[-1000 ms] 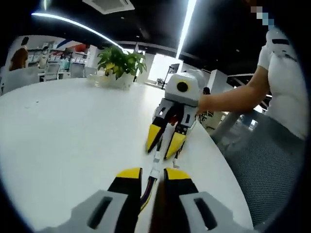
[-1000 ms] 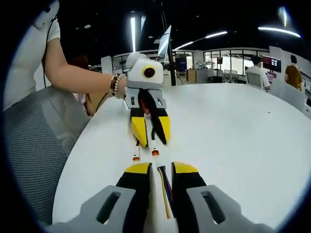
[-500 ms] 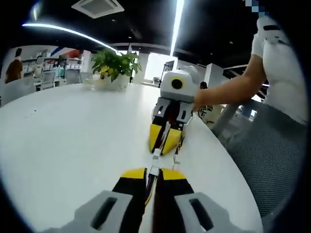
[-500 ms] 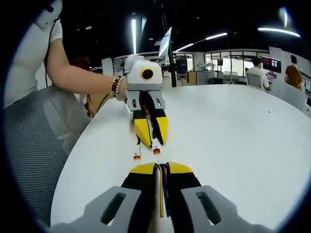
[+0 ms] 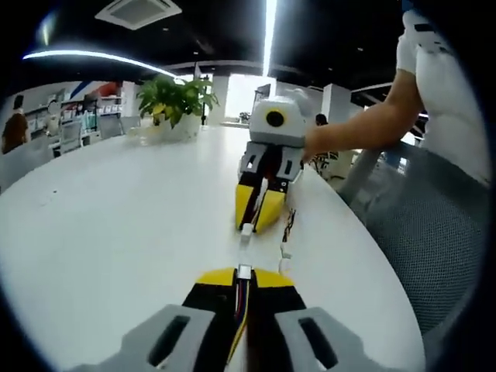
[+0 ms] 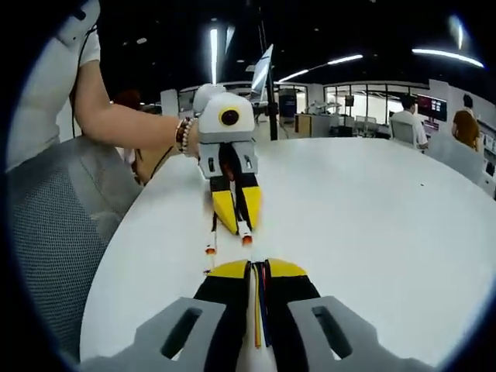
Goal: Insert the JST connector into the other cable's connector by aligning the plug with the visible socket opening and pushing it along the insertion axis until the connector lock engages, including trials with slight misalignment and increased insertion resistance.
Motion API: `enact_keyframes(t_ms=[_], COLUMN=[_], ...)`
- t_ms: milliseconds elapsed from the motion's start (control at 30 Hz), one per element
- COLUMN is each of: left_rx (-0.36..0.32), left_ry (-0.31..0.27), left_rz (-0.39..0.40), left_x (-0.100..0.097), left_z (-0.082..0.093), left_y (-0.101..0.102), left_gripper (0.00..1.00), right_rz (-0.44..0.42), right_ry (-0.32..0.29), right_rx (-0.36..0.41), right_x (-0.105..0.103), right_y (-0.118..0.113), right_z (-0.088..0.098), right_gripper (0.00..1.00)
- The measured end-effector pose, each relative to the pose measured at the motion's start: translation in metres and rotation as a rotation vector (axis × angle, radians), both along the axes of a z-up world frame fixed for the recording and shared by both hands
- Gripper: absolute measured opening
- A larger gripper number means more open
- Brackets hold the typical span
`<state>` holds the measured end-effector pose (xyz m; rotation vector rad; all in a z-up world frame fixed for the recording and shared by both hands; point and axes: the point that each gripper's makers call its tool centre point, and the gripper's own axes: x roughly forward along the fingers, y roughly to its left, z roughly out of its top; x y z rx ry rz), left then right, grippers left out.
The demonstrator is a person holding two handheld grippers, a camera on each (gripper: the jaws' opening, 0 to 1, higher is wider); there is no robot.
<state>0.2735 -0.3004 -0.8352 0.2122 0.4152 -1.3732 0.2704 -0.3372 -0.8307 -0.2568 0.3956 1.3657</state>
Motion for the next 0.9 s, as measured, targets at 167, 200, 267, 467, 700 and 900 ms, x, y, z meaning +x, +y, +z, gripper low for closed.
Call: enact_keyframes(t_ms=[167, 200, 267, 467, 700, 900], left_rx=[0.024, 0.031, 0.028, 0.044, 0.050, 0.040], left_ry=[-0.029, -0.036, -0.048, -0.085, -0.099, -0.110], left_rz=[-0.001, -0.003, -0.003, -0.016, -0.030, -0.046], left_x=[0.002, 0.002, 0.003, 0.005, 0.003, 0.002], left_z=[0.007, 0.007, 0.012, 0.021, 0.025, 0.029], left_y=[0.000, 0.000, -0.002, -0.006, -0.007, -0.011], left_gripper=[0.00, 0.00, 0.00, 0.00, 0.00, 0.00], right_rz=[-0.005, -0.002, 0.007, 0.036, 0.032, 0.038], right_ry=[-0.048, -0.055, -0.075, -0.091, -0.097, -0.103], right_rx=[-0.007, -0.005, -0.004, -0.042, -0.049, -0.052], right_x=[0.006, 0.006, 0.006, 0.002, 0.003, 0.003], right_y=[0.000, 0.001, 0.004, 0.010, 0.010, 0.011], right_z=[0.015, 0.017, 0.022, 0.019, 0.019, 0.020], right_gripper=[0.04, 0.04, 0.04, 0.04, 0.04, 0.04])
